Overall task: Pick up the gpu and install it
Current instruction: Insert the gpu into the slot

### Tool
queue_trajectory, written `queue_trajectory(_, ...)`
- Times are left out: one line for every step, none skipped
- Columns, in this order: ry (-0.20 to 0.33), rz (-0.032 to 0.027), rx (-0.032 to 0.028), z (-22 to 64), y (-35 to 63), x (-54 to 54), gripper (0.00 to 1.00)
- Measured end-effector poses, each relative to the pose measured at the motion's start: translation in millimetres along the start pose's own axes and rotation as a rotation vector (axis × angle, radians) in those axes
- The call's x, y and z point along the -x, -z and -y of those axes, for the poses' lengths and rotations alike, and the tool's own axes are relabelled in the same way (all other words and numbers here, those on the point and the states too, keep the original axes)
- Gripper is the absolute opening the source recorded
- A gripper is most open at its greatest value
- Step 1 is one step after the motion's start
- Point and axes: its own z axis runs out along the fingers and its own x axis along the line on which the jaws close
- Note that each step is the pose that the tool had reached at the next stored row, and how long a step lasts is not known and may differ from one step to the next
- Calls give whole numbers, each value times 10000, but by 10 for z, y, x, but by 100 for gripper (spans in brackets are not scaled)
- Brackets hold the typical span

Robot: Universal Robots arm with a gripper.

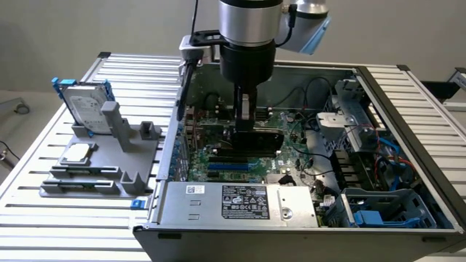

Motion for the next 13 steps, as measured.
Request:
queue_trajectory(1, 2, -1, -4, -18, 1, 27)
queue_trajectory(1, 0, 0, -10, -36, 1, 27)
queue_trajectory(1, 1, 0, -21, -54, 1, 27)
queue_trajectory(1, -1, 1, -36, -72, 1, 27)
queue_trajectory(2, 1, 0, -56, -89, 1, 27)
queue_trajectory(2, 1, -1, -76, -107, 3, 27)
queue_trajectory(1, 2, -1, -94, -124, 5, 27)
queue_trajectory(1, 0, -1, -109, -141, 7, 27)
queue_trajectory(1, 0, -1, -116, -159, 10, 27)
queue_trajectory(1, 0, -1, -121, -177, 14, 27)
queue_trajectory(2, 0, -1, -122, -195, 16, 27)
queue_trajectory(2, 0, -2, -123, -213, 20, 27)
queue_trajectory(2, 1, -2, -125, -231, 23, 27)
